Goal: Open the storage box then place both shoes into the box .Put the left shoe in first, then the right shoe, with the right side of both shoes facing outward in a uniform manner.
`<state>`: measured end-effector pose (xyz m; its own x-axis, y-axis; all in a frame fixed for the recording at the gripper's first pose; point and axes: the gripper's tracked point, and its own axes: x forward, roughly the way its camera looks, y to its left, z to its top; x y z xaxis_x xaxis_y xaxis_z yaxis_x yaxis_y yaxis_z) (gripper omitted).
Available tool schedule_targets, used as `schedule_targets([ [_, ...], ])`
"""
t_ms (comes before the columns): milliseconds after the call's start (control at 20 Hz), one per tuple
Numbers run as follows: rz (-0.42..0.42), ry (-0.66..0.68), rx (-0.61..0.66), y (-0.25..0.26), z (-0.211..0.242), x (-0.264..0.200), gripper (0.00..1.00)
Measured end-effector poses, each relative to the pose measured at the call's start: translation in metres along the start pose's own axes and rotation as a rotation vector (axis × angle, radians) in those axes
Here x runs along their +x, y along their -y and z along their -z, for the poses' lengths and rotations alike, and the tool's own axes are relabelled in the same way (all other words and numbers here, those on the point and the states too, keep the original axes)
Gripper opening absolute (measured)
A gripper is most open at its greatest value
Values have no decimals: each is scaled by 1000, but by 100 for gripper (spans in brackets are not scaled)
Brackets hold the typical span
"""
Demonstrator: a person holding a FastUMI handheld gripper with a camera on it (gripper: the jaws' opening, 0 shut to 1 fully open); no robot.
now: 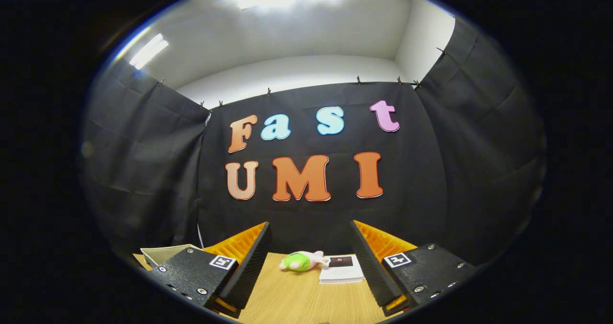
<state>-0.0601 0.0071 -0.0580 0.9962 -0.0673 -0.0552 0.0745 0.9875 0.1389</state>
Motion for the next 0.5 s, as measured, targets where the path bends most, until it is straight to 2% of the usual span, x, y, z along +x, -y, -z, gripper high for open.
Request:
schedule_targets([
  [200,31,5,-32,4,-1,0,96],
  [500,25,-12,-3,2,3,4,96],
])
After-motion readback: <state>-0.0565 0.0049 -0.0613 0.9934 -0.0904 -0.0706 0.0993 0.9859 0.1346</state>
